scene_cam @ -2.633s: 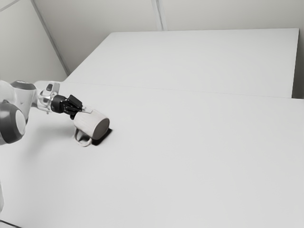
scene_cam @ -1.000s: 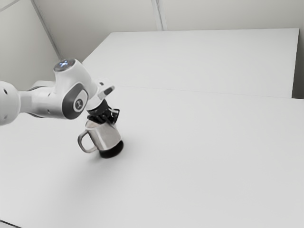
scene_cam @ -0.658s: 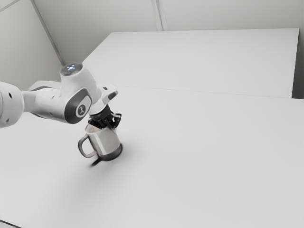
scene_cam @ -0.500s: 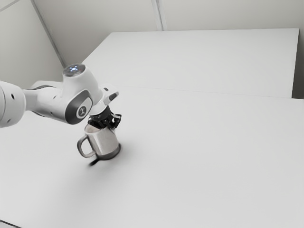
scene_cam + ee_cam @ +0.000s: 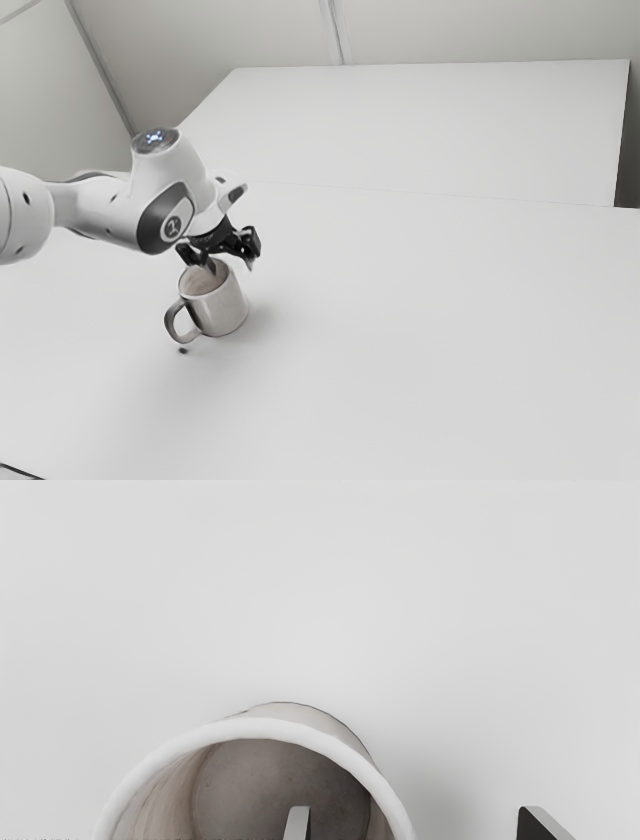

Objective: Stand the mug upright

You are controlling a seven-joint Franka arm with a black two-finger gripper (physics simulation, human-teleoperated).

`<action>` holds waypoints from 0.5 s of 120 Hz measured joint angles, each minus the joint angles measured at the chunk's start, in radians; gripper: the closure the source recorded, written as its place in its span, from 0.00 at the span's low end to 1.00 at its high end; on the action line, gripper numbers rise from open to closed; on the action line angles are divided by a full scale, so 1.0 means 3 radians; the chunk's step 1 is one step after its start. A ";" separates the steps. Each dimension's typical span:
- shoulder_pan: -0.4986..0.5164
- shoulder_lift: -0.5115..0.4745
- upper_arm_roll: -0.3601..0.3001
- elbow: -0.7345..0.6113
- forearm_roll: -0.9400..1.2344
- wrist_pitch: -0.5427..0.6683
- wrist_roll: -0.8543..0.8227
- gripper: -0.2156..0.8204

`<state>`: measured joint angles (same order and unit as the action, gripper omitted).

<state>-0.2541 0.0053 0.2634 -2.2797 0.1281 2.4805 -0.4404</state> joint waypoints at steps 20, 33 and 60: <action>0.0001 -0.0040 0.0005 0.0169 -0.0028 -0.0182 0.0013 0.29; -0.0002 -0.0044 0.0014 0.0401 -0.0068 -0.0357 0.0107 0.26; 0.0016 -0.0022 0.0017 0.1446 -0.0231 -0.1290 0.0601 0.22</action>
<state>-0.2492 -0.0013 0.2684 -1.8458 0.0589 2.0933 -0.2603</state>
